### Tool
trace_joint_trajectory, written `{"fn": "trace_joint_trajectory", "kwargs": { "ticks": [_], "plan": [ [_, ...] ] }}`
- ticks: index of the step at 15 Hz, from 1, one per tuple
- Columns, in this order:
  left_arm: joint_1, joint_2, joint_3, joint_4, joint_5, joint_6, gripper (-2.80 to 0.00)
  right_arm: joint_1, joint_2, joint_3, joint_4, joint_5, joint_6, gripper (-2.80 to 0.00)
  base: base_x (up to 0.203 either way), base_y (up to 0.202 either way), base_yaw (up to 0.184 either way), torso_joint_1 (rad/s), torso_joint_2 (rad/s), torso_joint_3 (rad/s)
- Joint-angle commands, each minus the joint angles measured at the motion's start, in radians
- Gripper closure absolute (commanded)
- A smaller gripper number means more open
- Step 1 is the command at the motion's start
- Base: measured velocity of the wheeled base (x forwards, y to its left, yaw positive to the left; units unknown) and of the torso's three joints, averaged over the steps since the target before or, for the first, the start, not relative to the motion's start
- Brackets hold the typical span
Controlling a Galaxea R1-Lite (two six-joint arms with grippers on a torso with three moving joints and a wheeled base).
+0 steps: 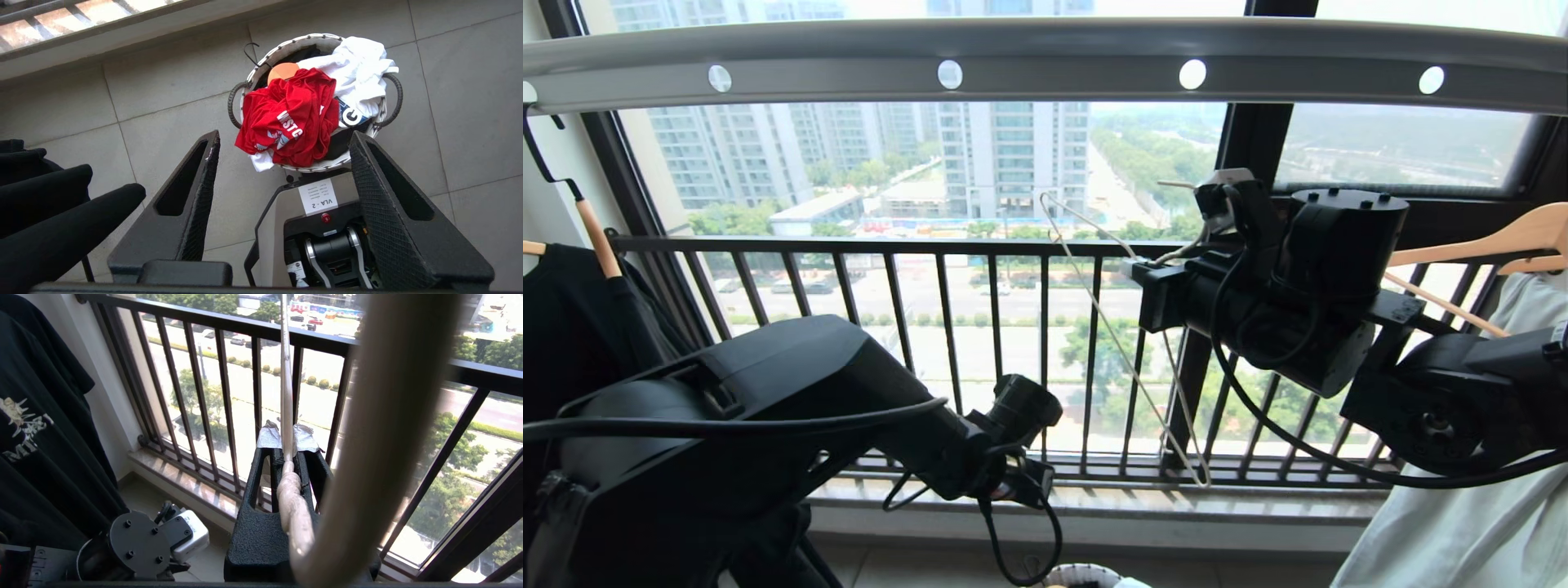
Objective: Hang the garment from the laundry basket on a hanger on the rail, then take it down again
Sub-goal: Put clothes in the basket, then hang the clothes rack on the clothesline
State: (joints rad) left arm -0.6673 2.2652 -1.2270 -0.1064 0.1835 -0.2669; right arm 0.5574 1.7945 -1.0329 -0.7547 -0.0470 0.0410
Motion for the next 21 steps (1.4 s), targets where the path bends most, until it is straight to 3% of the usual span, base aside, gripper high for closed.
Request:
{"fn": "trace_joint_trajectory", "kwargs": {
  "ticks": [1,5,8,14,21],
  "plan": [
    [0.0,-0.162,0.021,0.041,0.003,0.016,0.0,0.005,-0.026,0.034,-0.006,0.001,-0.055,0.0,0.0,0.0,0.0,0.0,0.0,0.0],
    [0.0,-0.437,0.025,0.205,0.004,0.03,0.0,0.032,-0.078,0.088,-0.006,-0.002,-0.143,0.0,0.0,0.0,0.0,0.0,0.0,0.0],
    [0.0,-0.595,0.001,0.324,0.004,0.032,0.0,0.036,-0.081,0.079,-0.069,-0.04,-0.153,0.0,0.0,0.0,0.0,0.0,0.0,0.0],
    [0.008,-0.731,-0.02,0.37,0.025,0.031,0.0,0.038,-0.069,0.03,-0.112,-0.144,-0.153,0.0,0.0,0.0,0.0,0.0,0.0,0.0],
    [0.023,-0.805,-0.016,0.382,0.027,0.054,0.0,0.029,-0.05,-0.112,-0.042,-0.151,-0.182,0.0,0.0,0.0,0.0,0.0,0.0,0.0]
  ]
}}
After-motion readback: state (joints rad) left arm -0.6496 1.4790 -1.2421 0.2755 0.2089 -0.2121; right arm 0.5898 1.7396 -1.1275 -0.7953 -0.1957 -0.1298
